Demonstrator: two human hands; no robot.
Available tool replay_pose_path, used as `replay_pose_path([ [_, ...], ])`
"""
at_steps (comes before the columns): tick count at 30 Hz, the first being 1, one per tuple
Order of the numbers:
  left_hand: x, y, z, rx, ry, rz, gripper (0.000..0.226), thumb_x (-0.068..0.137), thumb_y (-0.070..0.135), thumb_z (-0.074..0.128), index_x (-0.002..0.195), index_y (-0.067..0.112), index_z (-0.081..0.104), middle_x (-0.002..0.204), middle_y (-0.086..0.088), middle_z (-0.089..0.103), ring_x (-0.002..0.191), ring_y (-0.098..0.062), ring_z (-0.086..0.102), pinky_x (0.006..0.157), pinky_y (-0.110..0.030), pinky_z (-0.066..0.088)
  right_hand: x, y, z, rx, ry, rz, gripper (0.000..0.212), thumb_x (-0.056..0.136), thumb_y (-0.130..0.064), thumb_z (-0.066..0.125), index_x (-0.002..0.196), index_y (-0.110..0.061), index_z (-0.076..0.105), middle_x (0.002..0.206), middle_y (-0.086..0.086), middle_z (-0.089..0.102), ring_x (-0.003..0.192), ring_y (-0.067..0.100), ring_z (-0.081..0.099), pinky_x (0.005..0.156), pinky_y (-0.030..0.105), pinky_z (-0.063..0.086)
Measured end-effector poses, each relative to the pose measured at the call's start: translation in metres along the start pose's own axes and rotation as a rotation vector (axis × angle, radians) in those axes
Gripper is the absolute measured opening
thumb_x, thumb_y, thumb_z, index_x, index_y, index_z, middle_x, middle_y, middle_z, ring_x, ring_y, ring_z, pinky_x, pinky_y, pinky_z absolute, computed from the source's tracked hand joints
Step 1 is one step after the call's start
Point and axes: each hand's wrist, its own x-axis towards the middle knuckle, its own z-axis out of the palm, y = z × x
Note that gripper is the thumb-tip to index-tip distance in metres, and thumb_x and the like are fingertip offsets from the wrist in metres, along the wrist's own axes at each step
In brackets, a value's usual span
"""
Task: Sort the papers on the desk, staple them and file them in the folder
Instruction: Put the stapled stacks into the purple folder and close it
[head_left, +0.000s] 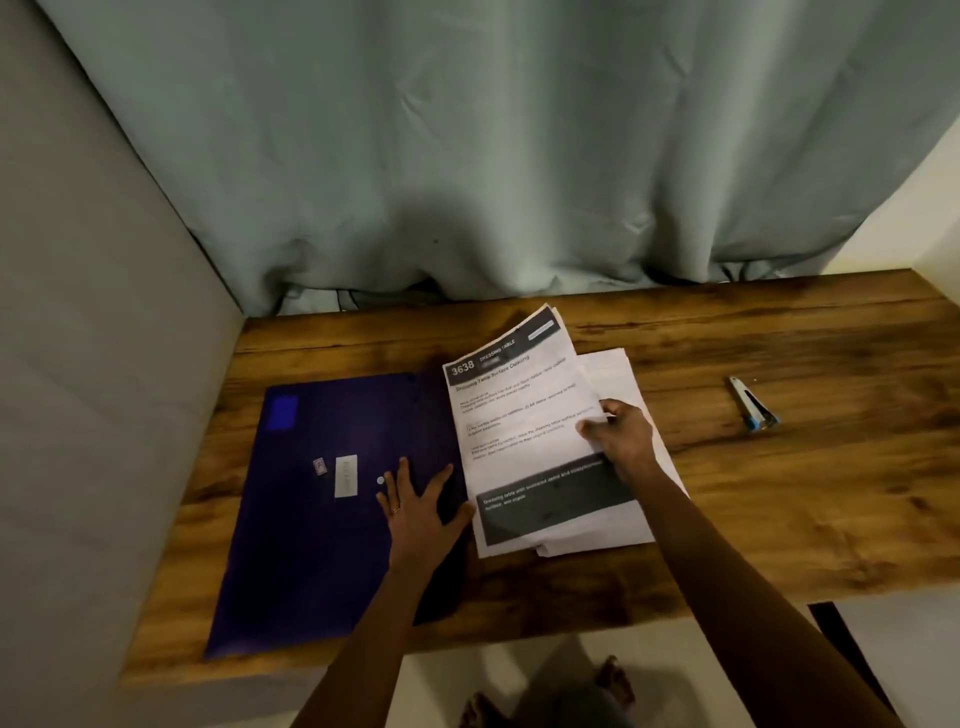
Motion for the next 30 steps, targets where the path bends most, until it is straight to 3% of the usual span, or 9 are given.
replay_pose_path([
  [3, 0.004, -0.004, -0.003, -0.061, -0.037, -0.002, 0.065, 0.084, 0.051, 0.063, 0.143, 0.037, 0.037, 0.159, -0.012, -0.005, 0.144, -0.034, -0.014, 0.113, -0.048, -0.012, -0.001, -0.005, 0.008, -0.130, 0.015, -0.023, 0.043, 0.084, -0.016, 0.070, 0.124, -0.007, 0.058, 0.126, 0.011, 0.061, 0.110, 0.032, 0.059, 0.099, 0.047, 0.047],
  [10, 0.012, 0.000, -0.015, -0.151, -0.090, -0.076, 0.039, 0.098, 0.032, 0.044, 0.137, 0.039, 0.046, 0.159, -0.009, 0.000, 0.146, -0.031, -0.008, 0.117, -0.048, -0.007, -0.004, -0.019, 0.005, -0.307, -0.006, -0.100, 0.046, 0.083, -0.017, 0.072, 0.125, -0.005, 0.058, 0.127, 0.013, 0.060, 0.111, 0.032, 0.059, 0.100, 0.042, 0.046],
  [15, 0.010, -0.001, -0.017, -0.072, -0.121, -0.073, 0.040, 0.099, 0.038, 0.041, 0.138, 0.044, 0.042, 0.160, -0.007, -0.001, 0.146, -0.031, -0.007, 0.118, -0.047, -0.003, -0.007, -0.033, 0.002, -0.256, 0.000, -0.029, 0.055, 0.078, -0.011, 0.075, 0.129, -0.004, 0.054, 0.130, 0.012, 0.057, 0.115, 0.030, 0.056, 0.097, 0.038, 0.046],
  [20, 0.005, -0.013, -0.018, -0.093, -0.107, 0.011, 0.049, 0.099, 0.024, 0.045, 0.145, 0.036, 0.034, 0.160, -0.006, 0.001, 0.146, -0.030, -0.006, 0.117, -0.045, 0.000, -0.012, -0.039, 0.011, -0.358, 0.011, -0.077, 0.053, 0.080, -0.014, 0.074, 0.129, -0.004, 0.055, 0.129, 0.015, 0.058, 0.111, 0.032, 0.059, 0.099, 0.041, 0.047],
  [24, 0.000, -0.028, -0.022, -0.226, -0.017, 0.033, 0.064, 0.088, 0.001, 0.058, 0.145, 0.019, 0.035, 0.157, -0.010, 0.019, 0.145, -0.028, 0.016, 0.117, -0.037, 0.016, -0.021, -0.042, 0.020, -0.391, 0.023, -0.061, 0.051, 0.082, -0.012, 0.071, 0.129, -0.004, 0.054, 0.132, 0.015, 0.055, 0.115, 0.033, 0.057, 0.102, 0.043, 0.043],
  [27, 0.000, -0.033, -0.026, -0.240, 0.079, -0.011, 0.065, 0.084, 0.004, 0.067, 0.142, 0.009, 0.038, 0.147, -0.013, 0.035, 0.137, -0.028, 0.031, 0.114, -0.038, 0.028, -0.030, -0.040, 0.029, -0.399, 0.005, -0.038, 0.045, 0.084, -0.013, 0.070, 0.125, -0.004, 0.055, 0.131, 0.015, 0.056, 0.115, 0.033, 0.057, 0.101, 0.042, 0.043],
  [30, 0.003, -0.030, -0.032, -0.216, 0.117, -0.053, 0.064, 0.083, 0.007, 0.070, 0.139, 0.006, 0.039, 0.140, -0.015, 0.040, 0.132, -0.030, 0.037, 0.111, -0.040, 0.034, -0.038, -0.033, 0.037, -0.409, -0.014, -0.043, 0.038, 0.085, -0.017, 0.069, 0.120, -0.006, 0.057, 0.129, 0.015, 0.058, 0.115, 0.032, 0.057, 0.100, 0.041, 0.043],
])
